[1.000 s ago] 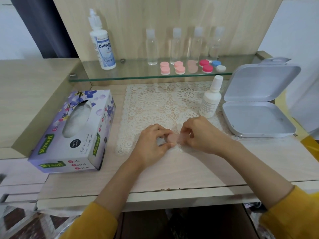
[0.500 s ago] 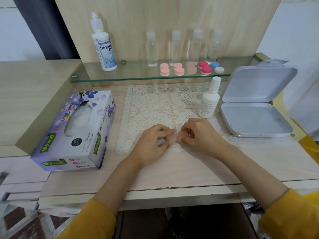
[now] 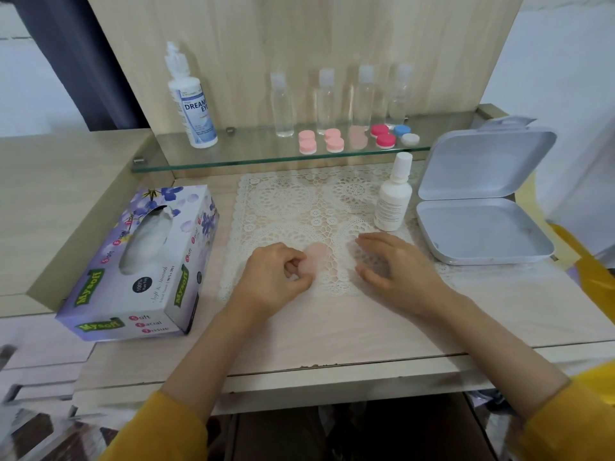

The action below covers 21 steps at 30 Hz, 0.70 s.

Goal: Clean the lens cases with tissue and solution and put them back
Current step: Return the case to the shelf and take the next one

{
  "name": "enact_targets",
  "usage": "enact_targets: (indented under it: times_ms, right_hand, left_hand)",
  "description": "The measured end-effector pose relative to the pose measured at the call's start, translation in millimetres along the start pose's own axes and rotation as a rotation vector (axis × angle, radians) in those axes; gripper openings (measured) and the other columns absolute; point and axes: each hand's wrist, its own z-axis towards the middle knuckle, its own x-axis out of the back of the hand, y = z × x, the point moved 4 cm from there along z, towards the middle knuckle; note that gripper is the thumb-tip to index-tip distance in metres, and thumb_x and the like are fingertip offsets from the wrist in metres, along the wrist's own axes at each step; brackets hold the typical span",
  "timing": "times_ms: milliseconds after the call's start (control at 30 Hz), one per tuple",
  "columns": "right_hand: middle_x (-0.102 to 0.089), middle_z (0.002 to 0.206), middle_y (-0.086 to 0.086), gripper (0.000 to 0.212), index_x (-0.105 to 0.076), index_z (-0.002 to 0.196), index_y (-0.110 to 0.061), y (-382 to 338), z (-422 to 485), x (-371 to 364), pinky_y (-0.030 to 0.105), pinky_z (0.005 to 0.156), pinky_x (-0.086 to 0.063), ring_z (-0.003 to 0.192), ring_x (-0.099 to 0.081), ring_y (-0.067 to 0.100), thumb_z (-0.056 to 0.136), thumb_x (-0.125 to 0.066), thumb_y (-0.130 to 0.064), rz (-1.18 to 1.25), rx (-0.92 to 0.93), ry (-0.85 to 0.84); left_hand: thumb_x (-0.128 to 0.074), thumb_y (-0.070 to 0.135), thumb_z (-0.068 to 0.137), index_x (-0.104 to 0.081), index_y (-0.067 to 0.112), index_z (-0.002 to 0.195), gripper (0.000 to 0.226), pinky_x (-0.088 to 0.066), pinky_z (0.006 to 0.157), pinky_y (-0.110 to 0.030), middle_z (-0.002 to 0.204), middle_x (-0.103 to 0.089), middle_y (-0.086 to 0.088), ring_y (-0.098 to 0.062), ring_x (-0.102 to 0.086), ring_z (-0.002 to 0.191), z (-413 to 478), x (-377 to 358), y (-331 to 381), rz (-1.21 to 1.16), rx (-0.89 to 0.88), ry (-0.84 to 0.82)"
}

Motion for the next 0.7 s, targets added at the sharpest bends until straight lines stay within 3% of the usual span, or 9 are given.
enact_targets:
  times_ms: [100,200,367,533,700]
  right_hand:
    - [-0.028,0.149,-0.009,0.058,-0.034,0.141,-0.018,3,-4,-7,0.019,0.109,-0.013,0.138,-0.021,0.008,0.09,-0.051,-0.039,-0.063,0.027,-0.122]
    - [-0.023,0.151,-0.007,0.059,-0.03,0.143,-0.017,4,-4,-10,0.017,0.108,-0.001,0.141,-0.014,0.009,0.092,-0.048,-0.04,-0.094,0.051,-0.143]
    - [-0.023,0.151,-0.007,0.064,-0.031,0.142,-0.016,7,-5,-14,0.018,0.109,0.0,0.141,-0.014,0.01,0.088,-0.039,-0.05,-0.09,0.06,-0.142]
    - [-0.025,0.151,-0.007,0.083,-0.033,0.142,-0.016,10,-5,-17,0.017,0.11,-0.001,0.141,-0.016,0.01,0.075,-0.019,-0.064,-0.091,0.055,-0.145]
    - [-0.024,0.151,-0.01,0.084,-0.032,0.142,-0.017,12,-4,-18,0.017,0.11,0.001,0.141,-0.014,0.008,0.074,-0.016,-0.064,-0.096,0.058,-0.141]
  left_hand:
    - [-0.076,0.015,0.07,-0.072,0.006,0.09,0.022,-0.043,0.065,-0.008,0.073,-0.059,0.003,0.001,-0.051,0.061,1,6,-6,-0.023,0.052,0.145]
    - [-0.074,0.021,0.073,-0.072,0.01,0.091,0.022,-0.047,0.066,-0.014,0.078,-0.065,-0.001,-0.005,-0.055,0.065,12,22,-3,-0.016,0.08,0.237]
    - [-0.068,0.032,0.077,-0.072,0.013,0.094,0.026,-0.051,0.072,-0.028,0.088,-0.069,0.003,-0.01,-0.059,0.071,42,53,11,0.018,0.098,0.36]
    - [-0.065,0.033,0.078,-0.072,0.017,0.093,0.024,-0.046,0.068,-0.028,0.086,-0.07,0.004,-0.017,-0.062,0.075,75,71,20,0.114,0.129,0.447]
    - [-0.057,0.03,0.079,-0.071,0.014,0.092,0.025,-0.047,0.069,-0.029,0.085,-0.071,-0.002,-0.022,-0.062,0.08,111,74,21,0.177,0.163,0.413]
